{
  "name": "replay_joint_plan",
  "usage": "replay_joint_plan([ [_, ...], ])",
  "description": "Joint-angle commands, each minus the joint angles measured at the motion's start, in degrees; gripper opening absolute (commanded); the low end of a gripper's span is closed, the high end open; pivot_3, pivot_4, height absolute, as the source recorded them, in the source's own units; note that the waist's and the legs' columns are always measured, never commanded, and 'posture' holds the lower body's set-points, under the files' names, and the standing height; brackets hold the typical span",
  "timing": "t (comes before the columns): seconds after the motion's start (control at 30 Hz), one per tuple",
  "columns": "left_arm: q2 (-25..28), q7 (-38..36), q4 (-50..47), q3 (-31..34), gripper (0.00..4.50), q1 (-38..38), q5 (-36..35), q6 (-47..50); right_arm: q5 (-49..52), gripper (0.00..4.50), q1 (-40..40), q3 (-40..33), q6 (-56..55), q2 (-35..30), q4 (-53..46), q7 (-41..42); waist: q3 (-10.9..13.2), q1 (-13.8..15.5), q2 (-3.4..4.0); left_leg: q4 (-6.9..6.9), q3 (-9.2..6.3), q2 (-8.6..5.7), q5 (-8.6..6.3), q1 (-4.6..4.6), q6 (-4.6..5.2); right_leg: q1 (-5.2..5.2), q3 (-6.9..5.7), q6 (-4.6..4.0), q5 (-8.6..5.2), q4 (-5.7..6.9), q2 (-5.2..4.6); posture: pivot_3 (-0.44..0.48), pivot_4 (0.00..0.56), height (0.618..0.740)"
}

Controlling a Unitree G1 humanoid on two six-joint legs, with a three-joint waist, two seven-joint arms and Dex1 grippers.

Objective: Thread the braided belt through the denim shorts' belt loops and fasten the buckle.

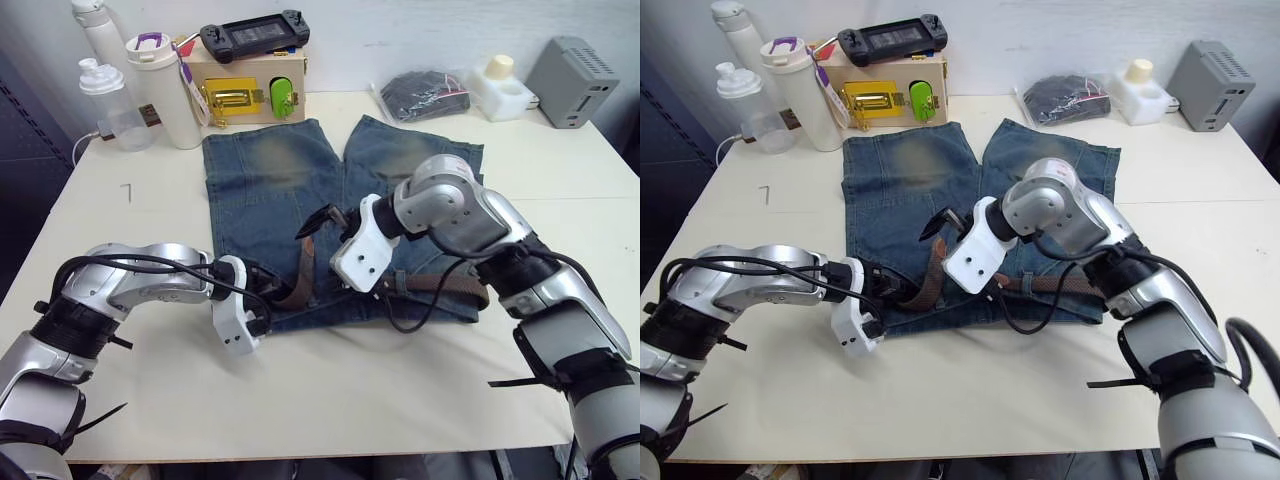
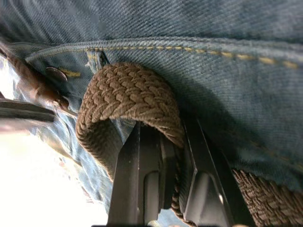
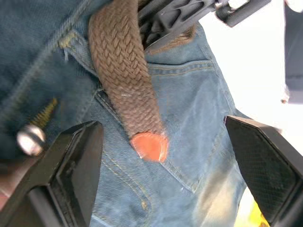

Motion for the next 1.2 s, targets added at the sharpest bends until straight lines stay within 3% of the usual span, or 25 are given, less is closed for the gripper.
replay_joint_plan([
  [0.03,-0.1,-0.6,0.6,-1.3,0.0,-1.5,0.5,-2.6,-1.2,4.42,-2.7,1.6,-3.6,1.5,3.6,2.0,0.0,-0.2,0.0,0.0,-0.01,-0.01,0.0,0.0,0.0,0.0,0.0,0.0,0.0,0.0,0.01,0.0,0.15,0.645],
  [0.47,-1.7,-2.2,1.0,-1.5,0.0,-1.4,0.1,-2.4,-5.9,4.42,-2.7,5.5,-4.8,6.2,8.8,3.3,-0.2,-1.2,0.02,0.11,-0.36,-0.06,-0.06,0.1,-0.1,-0.04,0.06,0.0,0.0,0.65,0.05,0.0,0.15,0.645],
  [0.57,-1.8,-2.3,1.2,-1.4,0.0,-1.4,0.3,-2.1,-6.1,3.52,-2.4,5.3,-4.6,6.1,8.8,3.6,-0.3,-1.2,0.02,0.29,-0.5,-0.06,-0.17,0.1,-0.17,-0.05,0.07,0.0,0.0,0.93,0.05,0.0,0.15,0.645],
  [0.67,-1.5,-2.7,1.1,-1.2,0.0,-1.2,-0.4,-1.6,-4.4,2.17,-2.2,4.3,-4.1,4.5,7.5,5.8,-0.3,-1.2,0.02,0.35,-0.55,-0.06,-0.2,0.08,-0.19,-0.07,0.07,0.0,0.0,1.0,0.07,0.0,0.15,0.645],
  [0.83,-1.3,-3.1,1.7,-1.0,0.0,-1.1,-0.6,-0.9,-1.5,2.17,-3.8,1.8,-3.9,1.5,6.5,7.8,-0.3,-1.0,0.02,0.44,-0.61,-0.07,-0.21,0.01,-0.18,-0.09,0.09,0.0,0.0,1.01,0.05,0.0,0.15,0.645],
  [1.2,-1.5,-2.9,2.3,-1.1,0.0,-1.3,-0.3,-0.4,0.4,2.17,-5.5,-0.7,-1.6,1.2,6.4,6.9,-0.3,-1.0,0.02,0.53,-0.71,-0.1,-0.23,-0.08,-0.18,-0.09,0.08,0.0,0.0,1.02,0.03,0.0,0.15,0.645],
])
